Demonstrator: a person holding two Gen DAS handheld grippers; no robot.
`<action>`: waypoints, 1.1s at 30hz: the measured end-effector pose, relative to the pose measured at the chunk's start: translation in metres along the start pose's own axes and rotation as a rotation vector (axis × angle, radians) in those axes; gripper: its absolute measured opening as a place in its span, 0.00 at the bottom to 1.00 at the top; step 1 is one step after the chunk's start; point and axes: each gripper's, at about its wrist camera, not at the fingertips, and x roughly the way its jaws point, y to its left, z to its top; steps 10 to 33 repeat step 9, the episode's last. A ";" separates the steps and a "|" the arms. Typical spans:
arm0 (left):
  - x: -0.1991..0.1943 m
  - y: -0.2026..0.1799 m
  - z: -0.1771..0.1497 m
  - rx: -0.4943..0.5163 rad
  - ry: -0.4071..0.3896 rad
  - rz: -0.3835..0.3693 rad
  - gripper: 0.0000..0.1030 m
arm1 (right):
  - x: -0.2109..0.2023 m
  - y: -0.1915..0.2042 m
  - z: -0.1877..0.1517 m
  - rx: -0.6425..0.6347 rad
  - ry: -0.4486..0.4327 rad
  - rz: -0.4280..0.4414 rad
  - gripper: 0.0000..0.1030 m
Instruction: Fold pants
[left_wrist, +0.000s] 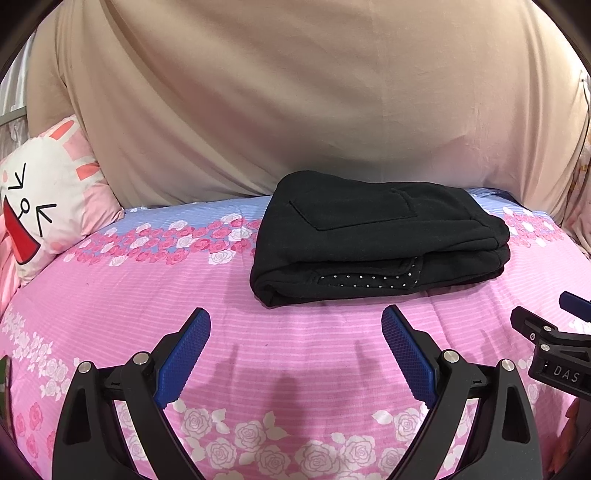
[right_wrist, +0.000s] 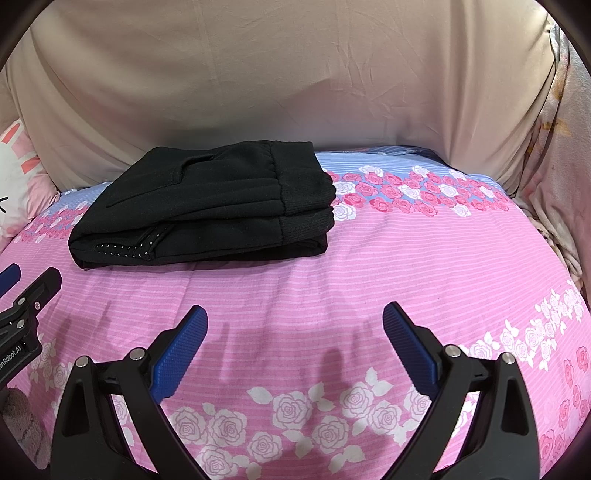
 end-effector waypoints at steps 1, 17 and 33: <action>0.001 -0.001 0.000 0.004 0.004 0.002 0.89 | 0.000 0.000 0.000 0.000 0.000 0.000 0.91; 0.002 -0.001 0.000 0.013 0.009 0.012 0.88 | 0.001 -0.001 0.000 -0.001 0.000 0.002 0.91; 0.002 -0.001 0.000 0.013 0.009 0.012 0.88 | 0.001 -0.001 0.000 -0.001 0.000 0.002 0.91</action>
